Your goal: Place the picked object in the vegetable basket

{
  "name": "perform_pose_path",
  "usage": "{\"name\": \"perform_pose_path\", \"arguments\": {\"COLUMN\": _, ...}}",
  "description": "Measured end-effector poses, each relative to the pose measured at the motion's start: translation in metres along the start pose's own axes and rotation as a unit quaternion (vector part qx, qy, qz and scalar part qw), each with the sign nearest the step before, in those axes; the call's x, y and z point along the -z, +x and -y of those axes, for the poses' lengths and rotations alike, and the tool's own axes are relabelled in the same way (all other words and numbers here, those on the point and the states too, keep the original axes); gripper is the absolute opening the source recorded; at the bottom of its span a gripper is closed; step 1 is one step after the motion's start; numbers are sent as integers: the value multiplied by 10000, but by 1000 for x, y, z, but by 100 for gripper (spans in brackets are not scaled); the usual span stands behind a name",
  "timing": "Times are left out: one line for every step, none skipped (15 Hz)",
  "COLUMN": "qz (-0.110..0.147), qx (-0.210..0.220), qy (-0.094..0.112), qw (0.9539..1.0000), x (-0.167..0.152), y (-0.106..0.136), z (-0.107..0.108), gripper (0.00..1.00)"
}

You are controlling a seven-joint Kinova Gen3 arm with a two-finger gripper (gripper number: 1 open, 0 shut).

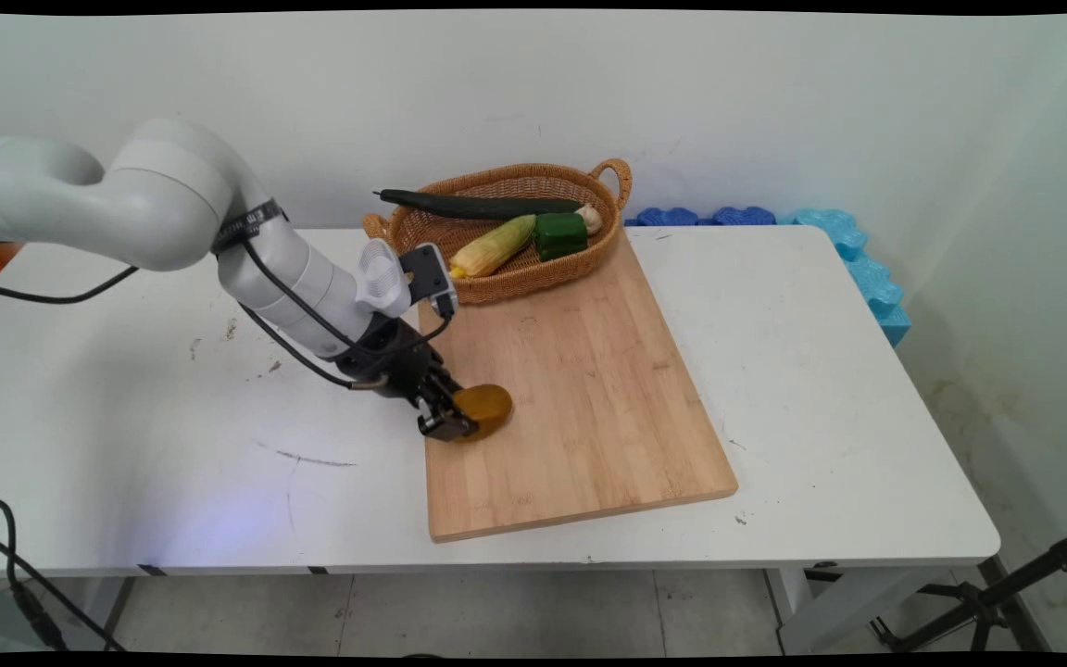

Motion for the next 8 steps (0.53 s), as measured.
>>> {"name": "perform_pose_path", "arguments": {"qz": -23, "qx": -33, "qy": 5, "qw": 10000, "x": 3, "y": 3, "z": 1, "gripper": 0}}
{"name": "perform_pose_path", "arguments": {"qz": -44, "qx": -82, "qy": 5, "qw": 10000, "x": 6, "y": 7, "z": 2, "gripper": 0}}
{"name": "perform_pose_path", "arguments": {"qz": -64, "qx": -137, "qy": -2, "qw": 9999, "x": 10, "y": 11, "z": 4, "gripper": 0}}
{"name": "perform_pose_path", "arguments": {"qz": -75, "qx": -182, "qy": -14, "qw": 9998, "x": 13, "y": 15, "z": 5, "gripper": 0}}
{"name": "perform_pose_path", "arguments": {"qz": -80, "qx": -224, "qy": -28, "qw": 9997, "x": 15, "y": 18, "z": 6, "gripper": 0}}
{"name": "perform_pose_path", "arguments": {"qz": -91, "qx": -282, "qy": -43, "qw": 9996, "x": 19, "y": 22, "z": 8, "gripper": 0}}
{"name": "perform_pose_path", "arguments": {"qz": -105, "qx": -370, "qy": -61, "qw": 9992, "x": 23, "y": 27, "z": 11, "gripper": 0}}
{"name": "perform_pose_path", "arguments": {"qz": -118, "qx": -446, "qy": -72, "qw": 9989, "x": 26, "y": 32, "z": 14, "gripper": 0}}
